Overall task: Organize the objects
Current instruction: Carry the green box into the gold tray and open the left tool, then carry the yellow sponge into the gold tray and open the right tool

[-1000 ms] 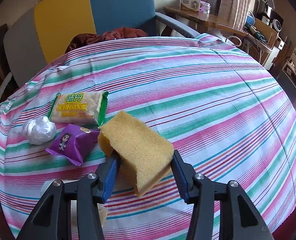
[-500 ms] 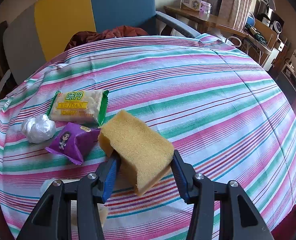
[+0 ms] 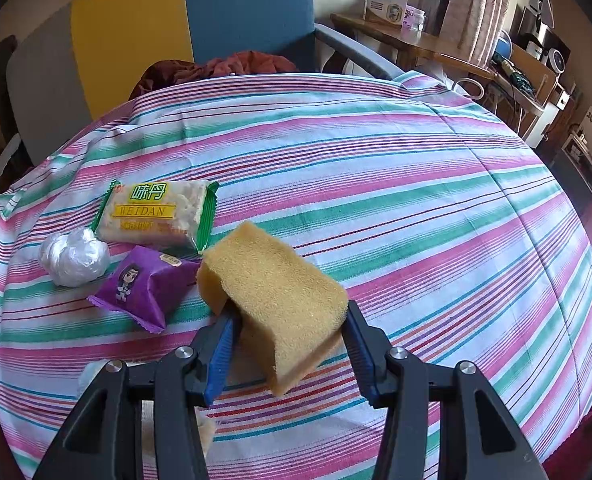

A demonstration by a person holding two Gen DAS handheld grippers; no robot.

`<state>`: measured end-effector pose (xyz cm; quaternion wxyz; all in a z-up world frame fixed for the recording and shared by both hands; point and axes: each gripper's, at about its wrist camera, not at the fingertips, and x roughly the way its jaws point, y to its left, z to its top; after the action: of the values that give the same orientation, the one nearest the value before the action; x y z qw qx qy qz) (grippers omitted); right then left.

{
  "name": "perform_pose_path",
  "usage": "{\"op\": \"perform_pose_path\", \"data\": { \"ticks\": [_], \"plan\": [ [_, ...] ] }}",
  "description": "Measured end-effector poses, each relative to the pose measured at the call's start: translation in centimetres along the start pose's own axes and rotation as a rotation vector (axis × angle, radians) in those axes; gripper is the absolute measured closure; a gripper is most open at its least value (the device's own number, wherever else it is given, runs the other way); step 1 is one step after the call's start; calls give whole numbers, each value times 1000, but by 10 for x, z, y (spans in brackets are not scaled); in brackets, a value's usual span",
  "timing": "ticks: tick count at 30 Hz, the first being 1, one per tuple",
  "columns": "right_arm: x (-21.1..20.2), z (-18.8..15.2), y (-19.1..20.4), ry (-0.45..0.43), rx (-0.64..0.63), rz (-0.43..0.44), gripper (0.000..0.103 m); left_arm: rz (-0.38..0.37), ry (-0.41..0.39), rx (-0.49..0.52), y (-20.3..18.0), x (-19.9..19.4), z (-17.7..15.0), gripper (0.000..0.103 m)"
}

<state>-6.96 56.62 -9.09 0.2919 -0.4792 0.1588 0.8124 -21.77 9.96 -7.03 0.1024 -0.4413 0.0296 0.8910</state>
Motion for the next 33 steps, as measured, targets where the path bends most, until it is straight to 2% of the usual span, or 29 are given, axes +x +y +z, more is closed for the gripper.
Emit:
{"op": "perform_pose_path", "data": {
  "ticks": [5,13,16,21,27,33],
  "plan": [
    [-1,-1,0,-7,-3,-6,52,8,-46,1,1,-32,-20,20],
    [-8,-3,1,-36,8,-9,53,-18,-129,-17,12,-93,-38,19],
    [-17,-5,5,-54,7,9,53,0,-168,-23,16,-114,-47,18],
    [-42,-11,28,-78,-31,49,53,23,-189,-9,23,-137,-62,16],
    [-89,-26,76,-107,-101,179,53,29,-186,-41,40,-146,-81,15],
    [-142,-49,159,-134,-249,366,53,32,-179,-69,54,-149,-91,15]
  ]
}}
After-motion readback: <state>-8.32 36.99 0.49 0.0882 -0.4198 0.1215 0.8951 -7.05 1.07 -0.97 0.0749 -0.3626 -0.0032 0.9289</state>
